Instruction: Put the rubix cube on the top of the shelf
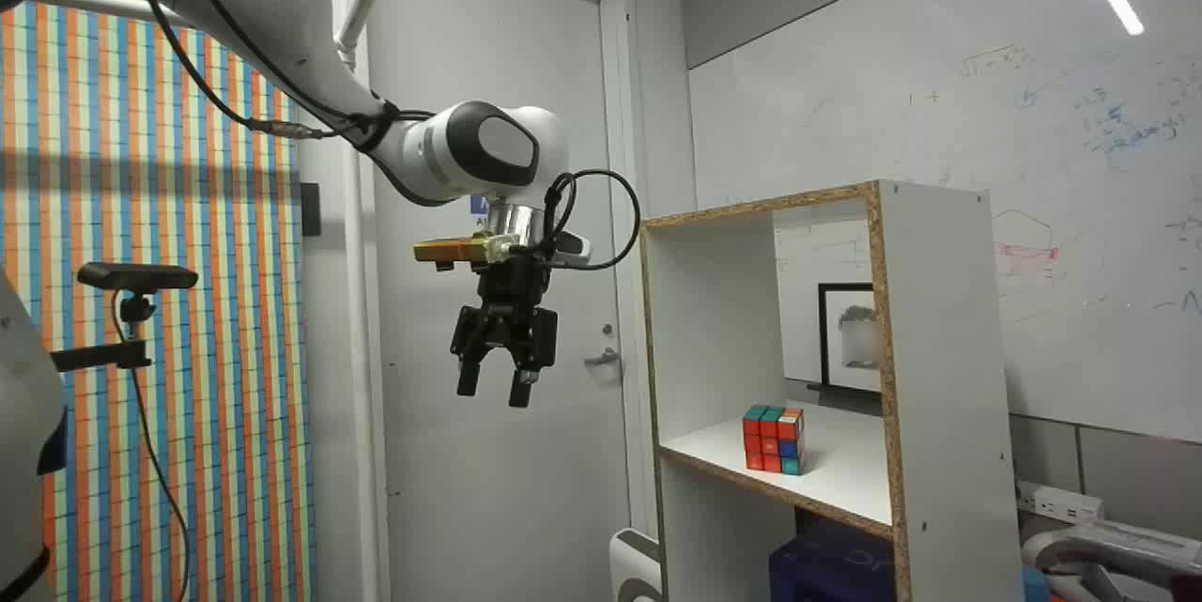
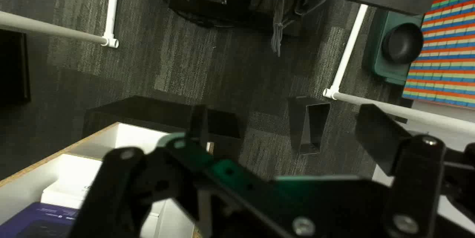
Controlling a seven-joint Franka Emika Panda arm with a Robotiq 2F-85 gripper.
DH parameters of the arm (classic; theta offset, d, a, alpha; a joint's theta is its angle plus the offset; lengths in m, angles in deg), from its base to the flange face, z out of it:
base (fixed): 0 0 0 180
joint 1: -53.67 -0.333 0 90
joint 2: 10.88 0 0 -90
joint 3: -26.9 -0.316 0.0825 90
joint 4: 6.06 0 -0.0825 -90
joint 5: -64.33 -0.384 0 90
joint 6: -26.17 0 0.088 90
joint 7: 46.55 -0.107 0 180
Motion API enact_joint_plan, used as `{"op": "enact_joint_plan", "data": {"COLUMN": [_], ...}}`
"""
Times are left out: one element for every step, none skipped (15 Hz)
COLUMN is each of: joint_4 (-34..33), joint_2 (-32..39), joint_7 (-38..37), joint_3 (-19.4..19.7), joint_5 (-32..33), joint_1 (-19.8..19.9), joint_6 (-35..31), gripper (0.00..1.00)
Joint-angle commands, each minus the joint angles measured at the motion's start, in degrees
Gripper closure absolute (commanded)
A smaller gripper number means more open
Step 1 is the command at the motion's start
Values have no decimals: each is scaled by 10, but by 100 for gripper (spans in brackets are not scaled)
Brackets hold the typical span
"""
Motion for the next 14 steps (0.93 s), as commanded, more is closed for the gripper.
{"op": "enact_joint_plan", "data": {"joint_4": [-2,-4,-5,13,27,47,61,77,91,100,110,115,123,126], "joint_2": [0,0,-1,-18,-34,-52,-62,-71,-77,-75,-73,-60,-52,-30], "joint_7": [-1,-1,-1,14,18,33,49,66,84,107,126,148,166,184], "joint_3": [1,1,1,10,21,39,56,73,91,108,123,139,152,166], "joint_5": [0,0,0,3,-1,-2,2,7,10,12,16,16,10,-11], "joint_1": [-2,-2,-2,4,11,21,32,43,55,65,75,81,84,80], "joint_6": [0,0,0,-29,-62,-101,-132,-167,-205,-244,-289,-340,-388,-428], "gripper": [0,0,0,0,0,0,0,0,0,0,0,0,0,0]}}
